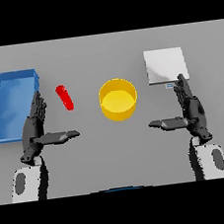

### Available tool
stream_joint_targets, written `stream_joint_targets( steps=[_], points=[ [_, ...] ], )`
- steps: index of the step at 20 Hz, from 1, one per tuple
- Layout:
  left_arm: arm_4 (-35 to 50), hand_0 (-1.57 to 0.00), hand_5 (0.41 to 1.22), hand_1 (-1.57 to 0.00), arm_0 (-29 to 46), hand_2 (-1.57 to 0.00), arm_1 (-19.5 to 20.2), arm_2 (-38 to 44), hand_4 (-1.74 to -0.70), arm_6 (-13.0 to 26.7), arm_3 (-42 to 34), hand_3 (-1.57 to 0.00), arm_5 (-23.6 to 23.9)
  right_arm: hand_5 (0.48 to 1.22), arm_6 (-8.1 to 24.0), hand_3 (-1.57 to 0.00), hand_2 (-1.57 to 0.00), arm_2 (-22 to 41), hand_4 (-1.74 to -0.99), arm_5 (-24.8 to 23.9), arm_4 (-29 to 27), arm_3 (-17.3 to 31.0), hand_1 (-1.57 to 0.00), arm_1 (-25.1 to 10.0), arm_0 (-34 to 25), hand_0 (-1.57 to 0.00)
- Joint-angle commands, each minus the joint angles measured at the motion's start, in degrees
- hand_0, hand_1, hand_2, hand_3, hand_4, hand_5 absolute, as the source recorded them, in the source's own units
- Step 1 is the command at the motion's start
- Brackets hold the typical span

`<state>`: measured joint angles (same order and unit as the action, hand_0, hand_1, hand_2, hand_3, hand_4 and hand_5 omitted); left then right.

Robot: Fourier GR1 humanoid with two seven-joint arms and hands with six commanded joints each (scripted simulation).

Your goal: Pick up the red beaker and tilt it to pour out 1 green nut into yellow bowl. Pick up the yellow bowl and place it on the metallic measuring scale.

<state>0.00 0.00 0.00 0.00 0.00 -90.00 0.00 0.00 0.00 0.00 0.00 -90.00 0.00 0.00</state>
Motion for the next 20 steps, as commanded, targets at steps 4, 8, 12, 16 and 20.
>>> stream_joint_targets(
  steps=[4, 8, 12, 16, 20],
  points=[
    [0.8, 0.0, 0.623, 0.0, 0.4, 0.0, 0.9, 0.7, -1.09, -0.2, -0.2, 0.0, -0.6, 0.66, -0.2, 0.0, 0.0, 0.4, -1.128, -0.2, 0.2, -0.3, 0.0, 0.3, 0.4, 0.0],
    [-3.5, 0.0, 0.62, 0.0, 6.5, 0.0, 3.0, -2.4, -1.09, -4.0, -5.6, 0.0, -1.1, 0.663, -8.0, 0.0, 0.0, 6.0, -1.128, -2.4, 10.8, -4.5, 0.0, -1.7, 4.8, 0.0],
    [-6.7, 0.0, 0.616, 0.0, 7.7, 0.0, 3.4, -4.6, -1.1, -0.1, -8.9, 0.0, -0.1, 0.663, -7.3, 0.0, 0.0, 8.4, -1.118, -3.9, 15.9, -6.7, 0.0, -2.3, 6.6, 0.0],
    [-8.7, 0.0, 0.612, 0.0, 5.2, 0.0, 3.4, -5.2, -1.09, 0.9, -5.4, 0.0, 0.3, 0.653, -6.4, 0.0, 0.0, 8.6, -1.123, -3.5, 15.4, -7.7, 0.0, -1.8, 7.0, 0.0],
    [-9.7, 0.0, 0.633, 0.0, -0.2, 0.0, 3.0, -4.3, -1.13, -1.5, 0.7, 0.0, 1.2, 0.651, -5.4, 0.0, 0.0, 8.2, -1.16, -3.2, 14.4, -8.0, 0.0, -1.8, 6.5, 0.0]
  ],
)
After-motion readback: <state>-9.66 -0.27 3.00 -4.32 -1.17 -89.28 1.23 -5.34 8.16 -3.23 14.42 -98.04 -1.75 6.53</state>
